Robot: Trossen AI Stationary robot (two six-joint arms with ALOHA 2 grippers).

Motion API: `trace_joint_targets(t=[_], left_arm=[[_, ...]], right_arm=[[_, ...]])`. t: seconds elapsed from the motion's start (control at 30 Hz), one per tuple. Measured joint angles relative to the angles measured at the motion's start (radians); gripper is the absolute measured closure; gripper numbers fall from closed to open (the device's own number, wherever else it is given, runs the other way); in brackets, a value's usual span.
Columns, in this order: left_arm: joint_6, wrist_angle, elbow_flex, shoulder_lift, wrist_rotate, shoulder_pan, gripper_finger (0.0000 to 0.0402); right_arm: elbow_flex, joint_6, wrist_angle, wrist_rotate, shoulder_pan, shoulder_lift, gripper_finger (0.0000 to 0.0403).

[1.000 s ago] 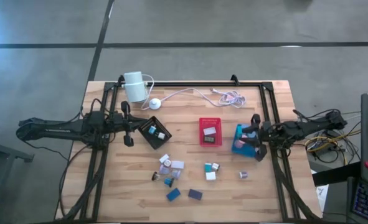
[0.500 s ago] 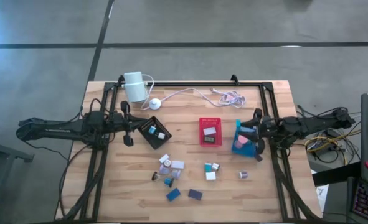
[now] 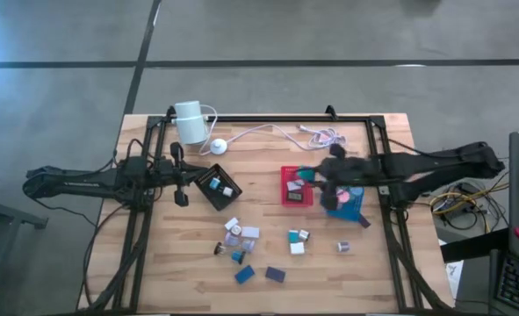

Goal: Pick & Place Office items
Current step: Put the light blue digital clock into the red bin

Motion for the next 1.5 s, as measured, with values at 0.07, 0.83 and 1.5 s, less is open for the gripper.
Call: trace_joint_targets(t=[0.07, 0.83, 1.5], left_arm=[[0.0, 0.0, 0.0, 0.0, 0.0, 0.0, 0.039], [0.021, -0.023, 0.0, 0.0, 0.0, -0.001, 0.039], [0.022, -0.023, 0.0, 0.0, 0.0, 0.0, 0.039]], right_arm=[[0.049, -0.03, -0.028, -0.044, -0.018, 0.091, 0.0255], [0.088, -0.17, -0.052, -0.303, -0.163, 0.537, 0.0255], [0.088, -0.176, -0.061, -0.302, -0.169, 0.601, 0.0255]])
